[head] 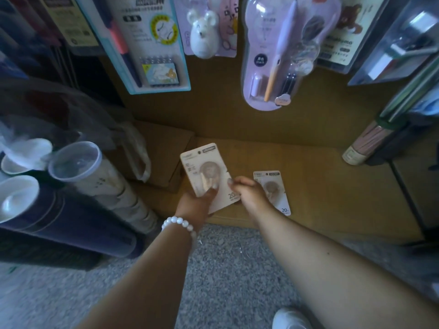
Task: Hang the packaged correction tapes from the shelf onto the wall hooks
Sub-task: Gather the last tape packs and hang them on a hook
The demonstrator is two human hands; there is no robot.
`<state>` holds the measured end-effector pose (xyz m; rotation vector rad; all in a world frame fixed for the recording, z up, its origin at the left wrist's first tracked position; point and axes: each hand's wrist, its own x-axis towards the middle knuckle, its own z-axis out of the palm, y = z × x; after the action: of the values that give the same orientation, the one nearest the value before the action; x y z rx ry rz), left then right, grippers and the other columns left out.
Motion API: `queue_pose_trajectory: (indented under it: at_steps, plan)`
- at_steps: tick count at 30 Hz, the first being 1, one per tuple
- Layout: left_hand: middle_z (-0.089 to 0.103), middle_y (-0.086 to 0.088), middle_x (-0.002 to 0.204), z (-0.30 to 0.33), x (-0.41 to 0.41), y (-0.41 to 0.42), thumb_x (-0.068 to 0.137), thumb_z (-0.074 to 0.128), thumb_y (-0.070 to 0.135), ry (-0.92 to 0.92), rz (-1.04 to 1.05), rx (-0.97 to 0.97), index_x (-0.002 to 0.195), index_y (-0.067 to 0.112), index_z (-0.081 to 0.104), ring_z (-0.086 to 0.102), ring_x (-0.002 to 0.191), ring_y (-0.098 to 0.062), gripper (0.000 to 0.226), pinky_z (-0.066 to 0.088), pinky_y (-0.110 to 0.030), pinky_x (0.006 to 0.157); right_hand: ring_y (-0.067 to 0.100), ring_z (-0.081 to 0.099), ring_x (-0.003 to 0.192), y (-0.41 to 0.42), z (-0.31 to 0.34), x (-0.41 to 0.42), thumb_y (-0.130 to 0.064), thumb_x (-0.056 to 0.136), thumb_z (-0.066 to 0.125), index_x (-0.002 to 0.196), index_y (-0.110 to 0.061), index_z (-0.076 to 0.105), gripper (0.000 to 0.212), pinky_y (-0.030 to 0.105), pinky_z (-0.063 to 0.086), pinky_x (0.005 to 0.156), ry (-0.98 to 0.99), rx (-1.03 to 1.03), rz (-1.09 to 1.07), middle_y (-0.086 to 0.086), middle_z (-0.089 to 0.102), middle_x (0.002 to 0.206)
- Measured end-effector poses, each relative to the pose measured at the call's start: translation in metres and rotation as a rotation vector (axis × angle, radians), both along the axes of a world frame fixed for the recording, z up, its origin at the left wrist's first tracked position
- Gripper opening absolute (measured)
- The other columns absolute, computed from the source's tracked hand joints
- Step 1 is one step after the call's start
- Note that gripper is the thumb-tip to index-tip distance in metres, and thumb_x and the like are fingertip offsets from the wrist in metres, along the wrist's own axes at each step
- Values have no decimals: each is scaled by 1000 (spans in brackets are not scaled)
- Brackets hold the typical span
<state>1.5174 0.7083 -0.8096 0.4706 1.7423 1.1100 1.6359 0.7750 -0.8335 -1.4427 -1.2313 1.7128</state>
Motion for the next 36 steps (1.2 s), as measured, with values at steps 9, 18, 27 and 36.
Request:
queue_pose_trajectory:
  at_steps: [9, 18, 27, 36]
  plan:
    - [75, -2, 104, -15, 5, -4, 77, 81, 39, 24, 12, 30, 109, 20, 67, 71, 95, -23, 39, 59, -42, 81, 24, 62, 82, 21, -37, 36, -45, 84, 64, 91, -15, 63, 31, 28, 44, 69, -602, 173, -256, 2, 65, 84]
    - [74, -6, 107, -41, 4, -5, 82, 78, 30, -109, -13, -11, 108, 21, 64, 71, 98, -26, 31, 58, -51, 89, 29, 47, 122, 49, -72, 71, -58, 74, 68, 140, -21, 41, 80, 36, 45, 96, -1045, 187, -37, 9, 47, 128]
    - [71, -8, 112, -53, -3, -9, 85, 75, 31, -116, -32, -72, 122, 18, 60, 70, 99, -28, 43, 62, -48, 80, 29, 52, 111, 59, -74, 66, -42, 75, 71, 116, -9, 55, 55, 32, 45, 89, -1203, 148, 56, 12, 53, 120]
    - [69, -12, 114, -43, -12, -15, 85, 75, 32, -89, -6, -93, 124, 15, 57, 69, 100, -30, 46, 63, -40, 69, 25, 67, 82, 51, -46, 46, -37, 71, 75, 91, -13, 65, 33, 27, 53, 66, -867, 59, -27, 6, 67, 92]
